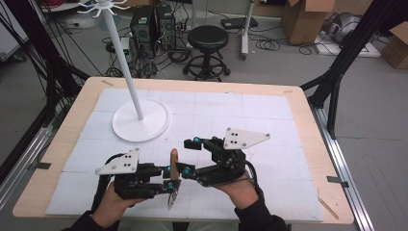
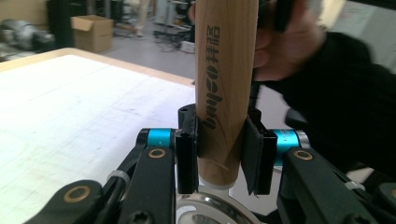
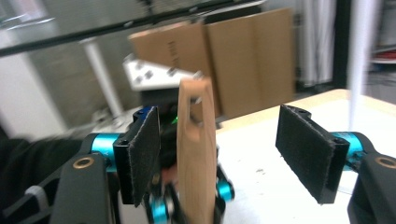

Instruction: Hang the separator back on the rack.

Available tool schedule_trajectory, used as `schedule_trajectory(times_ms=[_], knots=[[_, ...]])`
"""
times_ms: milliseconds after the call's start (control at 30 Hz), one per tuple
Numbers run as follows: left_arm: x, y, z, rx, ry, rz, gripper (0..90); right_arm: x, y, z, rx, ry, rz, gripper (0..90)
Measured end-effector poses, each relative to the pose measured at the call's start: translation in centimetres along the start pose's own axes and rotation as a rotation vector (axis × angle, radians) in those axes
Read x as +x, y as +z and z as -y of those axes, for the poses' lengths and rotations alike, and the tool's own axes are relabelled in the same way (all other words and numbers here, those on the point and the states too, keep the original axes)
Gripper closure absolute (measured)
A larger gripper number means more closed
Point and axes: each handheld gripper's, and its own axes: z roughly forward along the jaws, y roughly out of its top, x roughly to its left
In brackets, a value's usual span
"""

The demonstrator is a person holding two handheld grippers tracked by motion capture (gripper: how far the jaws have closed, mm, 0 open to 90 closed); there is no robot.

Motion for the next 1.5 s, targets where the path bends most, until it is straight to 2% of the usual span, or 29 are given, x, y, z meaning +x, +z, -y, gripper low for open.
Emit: schedule_trajectory(times_ms=[67,133,167,233,367,400,567,600,633,700,767,867,967,1033,1100,1133,1167,1200,1267,1300,1333,1367,1500], knots=[[0.0,0.0,-0.1,-0.004,-0.001,0.033,69.7,-0.2,-0.3,0.2,0.013,-0.018,-0.045,33.3],[0.0,0.0,-0.1,-0.005,0.001,0.057,69.7,-0.5,-0.4,0.5,0.002,-0.011,-0.101,33.9],[-0.1,0.0,-0.1,-0.004,0.000,0.071,69.7,-0.5,-0.4,0.5,0.002,-0.011,-0.101,33.9],[-0.1,0.1,-0.2,0.003,0.011,0.089,69.7,-0.6,-0.3,0.7,-0.011,0.002,-0.130,32.9],[-0.2,0.2,-0.1,0.015,0.011,0.122,69.6,-0.5,0.4,0.8,-0.007,-0.003,-0.172,31.2],[-0.2,0.2,-0.1,0.015,0.009,0.127,69.6,-0.5,0.7,0.8,0.011,-0.018,-0.210,32.6],[-0.2,0.2,-0.1,0.017,0.012,0.155,69.6,-0.6,1.0,0.8,0.033,-0.031,-0.269,52.4],[-0.2,0.2,-0.1,0.019,0.016,0.161,69.6,-0.6,1.0,0.8,0.033,-0.031,-0.269,52.4],[-0.2,0.2,-0.1,0.018,0.017,0.167,69.6,-0.6,1.0,0.8,0.032,-0.040,-0.287,58.0],[-0.3,0.3,0.0,0.021,0.016,0.175,69.6,-0.6,1.0,0.8,0.034,-0.044,-0.294,59.5],[-0.3,0.3,0.0,0.025,0.020,0.180,69.6,-0.6,1.1,0.8,0.044,-0.056,-0.317,65.8],[-0.3,0.3,0.0,0.032,0.026,0.190,69.6,-0.5,1.3,0.9,0.047,-0.062,-0.343,70.4],[-0.3,0.3,0.0,0.031,0.026,0.194,69.6,-0.4,1.2,0.9,0.047,-0.050,-0.342,70.9],[-0.3,0.3,0.0,0.024,0.026,0.192,69.6,-0.3,1.2,0.9,0.038,-0.043,-0.333,71.2],[-0.2,0.2,0.0,0.013,0.020,0.163,69.1,-0.1,1.3,0.9,0.032,-0.043,-0.305,71.6],[-0.2,0.2,0.0,0.003,0.010,0.140,52.6,0.1,1.2,0.8,0.034,-0.043,-0.260,71.7],[-0.1,0.2,0.0,-0.004,-0.009,0.105,52.6,0.1,1.2,0.8,0.034,-0.043,-0.260,71.7],[0.0,0.1,0.0,-0.004,-0.015,0.074,45.1,0.1,1.3,0.8,0.039,-0.038,-0.230,71.8],[0.3,-0.1,0.0,-0.010,-0.006,0.021,37.9,0.1,1.4,0.7,0.048,-0.017,-0.170,71.8],[0.3,-0.3,0.1,-0.018,0.000,-0.020,33.8,0.1,1.4,0.7,0.038,0.005,-0.105,71.8],[0.3,-0.3,0.1,-0.018,0.000,-0.020,33.5,0.1,1.4,0.7,0.038,0.005,-0.105,71.8],[0.4,-0.4,0.0,-0.024,0.007,-0.041,33.5,0.2,1.4,0.6,0.035,0.013,-0.086,71.8],[0.4,-0.9,-0.1,-0.055,0.019,-0.121,33.7,0.7,1.7,0.3,0.028,0.032,0.030,71.8]])
